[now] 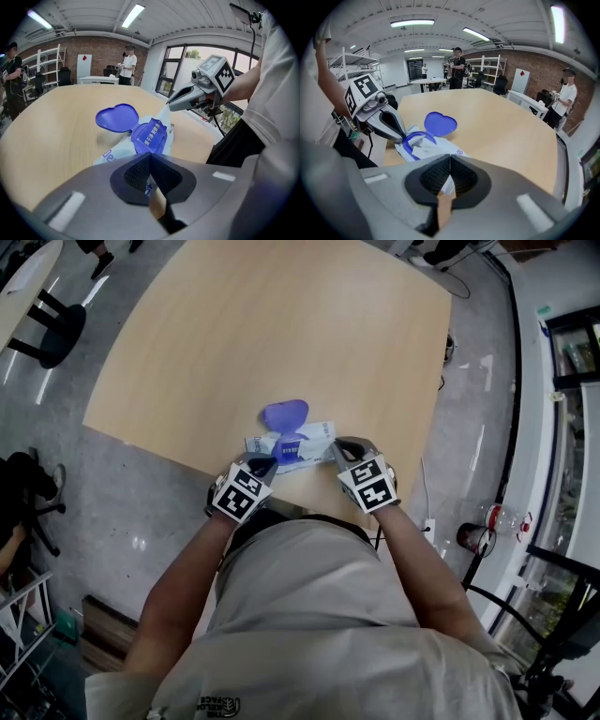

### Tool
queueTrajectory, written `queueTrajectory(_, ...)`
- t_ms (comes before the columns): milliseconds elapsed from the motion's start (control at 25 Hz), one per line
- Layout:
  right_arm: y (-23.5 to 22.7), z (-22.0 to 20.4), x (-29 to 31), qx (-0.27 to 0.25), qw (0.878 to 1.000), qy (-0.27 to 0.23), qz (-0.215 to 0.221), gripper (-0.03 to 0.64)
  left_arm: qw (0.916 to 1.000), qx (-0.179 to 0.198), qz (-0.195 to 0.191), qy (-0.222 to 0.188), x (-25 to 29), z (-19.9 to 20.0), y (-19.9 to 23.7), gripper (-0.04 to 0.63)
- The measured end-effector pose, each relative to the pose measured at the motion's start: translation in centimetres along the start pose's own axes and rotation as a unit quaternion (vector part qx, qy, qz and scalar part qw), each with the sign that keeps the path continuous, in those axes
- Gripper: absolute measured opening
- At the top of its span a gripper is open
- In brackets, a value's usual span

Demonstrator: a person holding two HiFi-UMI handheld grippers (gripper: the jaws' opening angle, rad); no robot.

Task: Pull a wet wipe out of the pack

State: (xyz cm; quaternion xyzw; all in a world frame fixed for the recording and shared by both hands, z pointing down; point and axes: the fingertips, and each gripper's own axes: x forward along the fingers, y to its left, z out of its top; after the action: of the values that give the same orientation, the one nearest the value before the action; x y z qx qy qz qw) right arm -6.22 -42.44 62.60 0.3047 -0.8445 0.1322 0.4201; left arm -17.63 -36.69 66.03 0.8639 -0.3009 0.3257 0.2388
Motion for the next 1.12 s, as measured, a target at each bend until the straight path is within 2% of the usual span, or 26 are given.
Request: queueTrajectory(1120,-6.2,-1.2,-5.9,0.027,0.998,-0.047,-0.045,0.003,0.9975,-0.042,0.056,0.012,0.8,-0.2,0.1,0.005)
